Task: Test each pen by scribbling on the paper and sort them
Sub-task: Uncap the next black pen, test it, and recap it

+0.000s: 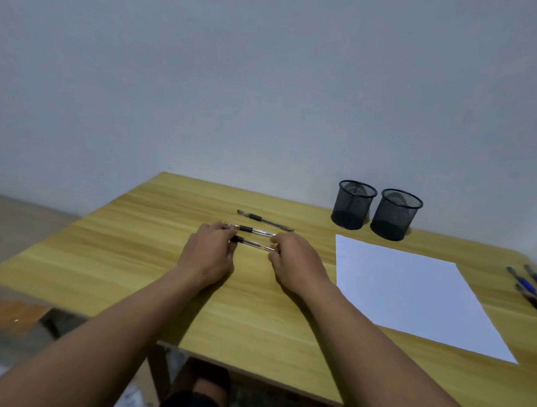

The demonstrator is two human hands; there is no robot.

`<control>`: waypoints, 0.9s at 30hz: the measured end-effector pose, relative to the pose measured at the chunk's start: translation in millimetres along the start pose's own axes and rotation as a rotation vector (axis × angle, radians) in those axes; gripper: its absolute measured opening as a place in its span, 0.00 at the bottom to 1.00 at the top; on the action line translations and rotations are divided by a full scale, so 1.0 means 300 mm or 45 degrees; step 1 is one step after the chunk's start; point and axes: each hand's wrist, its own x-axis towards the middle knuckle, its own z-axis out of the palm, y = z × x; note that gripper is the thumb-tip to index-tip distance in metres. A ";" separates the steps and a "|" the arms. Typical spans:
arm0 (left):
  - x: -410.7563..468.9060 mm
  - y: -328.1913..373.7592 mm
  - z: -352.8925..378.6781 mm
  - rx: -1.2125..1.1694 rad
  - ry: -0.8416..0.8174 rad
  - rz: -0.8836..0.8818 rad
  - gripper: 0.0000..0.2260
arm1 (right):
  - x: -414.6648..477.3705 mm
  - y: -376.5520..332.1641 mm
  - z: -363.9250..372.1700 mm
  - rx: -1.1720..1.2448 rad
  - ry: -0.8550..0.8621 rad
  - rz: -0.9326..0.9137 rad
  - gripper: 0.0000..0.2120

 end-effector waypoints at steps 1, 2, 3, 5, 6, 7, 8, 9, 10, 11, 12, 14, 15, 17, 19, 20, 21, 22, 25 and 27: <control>0.001 0.000 -0.006 0.032 -0.015 0.011 0.14 | 0.006 0.001 0.002 -0.019 0.000 0.006 0.12; 0.000 0.000 -0.013 0.067 -0.023 0.026 0.13 | 0.007 -0.001 0.000 -0.038 -0.005 0.009 0.11; -0.002 -0.002 -0.022 0.098 -0.021 0.040 0.13 | 0.005 -0.003 -0.003 -0.043 -0.013 0.013 0.10; -0.006 -0.011 -0.036 0.128 -0.004 0.063 0.11 | -0.009 -0.007 -0.021 -0.003 -0.009 0.022 0.09; -0.009 -0.015 -0.043 0.126 0.007 0.083 0.10 | -0.023 -0.009 -0.039 0.054 0.011 0.038 0.08; -0.013 -0.015 -0.049 0.111 0.021 0.114 0.09 | -0.036 -0.007 -0.060 0.153 0.039 0.074 0.07; -0.017 -0.008 -0.058 0.079 0.031 0.152 0.08 | -0.050 -0.003 -0.085 0.297 0.067 0.125 0.06; -0.018 0.005 -0.065 0.026 0.038 0.192 0.07 | -0.061 0.003 -0.113 0.469 0.090 0.186 0.05; -0.019 0.026 -0.074 -0.051 0.046 0.233 0.06 | -0.069 0.011 -0.144 0.660 0.116 0.253 0.04; -0.017 0.054 -0.082 -0.152 0.049 0.266 0.06 | -0.077 0.023 -0.176 0.867 0.144 0.325 0.03; -0.015 0.087 -0.092 -0.257 0.049 0.295 0.05 | -0.088 0.034 -0.209 1.084 0.158 0.395 0.03; -0.008 0.162 -0.109 -0.454 0.040 0.359 0.05 | -0.117 0.055 -0.257 1.433 0.149 0.481 0.03; -0.006 0.204 -0.119 -0.536 0.031 0.387 0.05 | -0.134 0.064 -0.274 1.499 0.137 0.497 0.03; -0.002 0.284 -0.134 -0.653 0.026 0.407 0.05 | -0.160 0.085 -0.291 1.530 0.138 0.504 0.04; 0.005 0.345 -0.142 -0.746 0.043 0.372 0.08 | -0.183 0.109 -0.313 1.621 0.205 0.511 0.04; 0.009 0.365 -0.144 -0.779 0.040 0.351 0.11 | -0.191 0.124 -0.325 1.676 0.242 0.519 0.04; 0.013 0.380 -0.142 -0.792 0.032 0.347 0.13 | -0.200 0.138 -0.338 1.708 0.260 0.519 0.04; 0.016 0.394 -0.140 -0.783 0.028 0.363 0.15 | -0.208 0.151 -0.350 1.713 0.255 0.513 0.05; 0.026 0.424 -0.128 -0.785 0.066 0.419 0.13 | -0.223 0.175 -0.367 1.733 0.223 0.482 0.07; 0.036 0.436 -0.116 -0.817 0.074 0.432 0.12 | -0.219 0.188 -0.370 1.751 0.243 0.489 0.06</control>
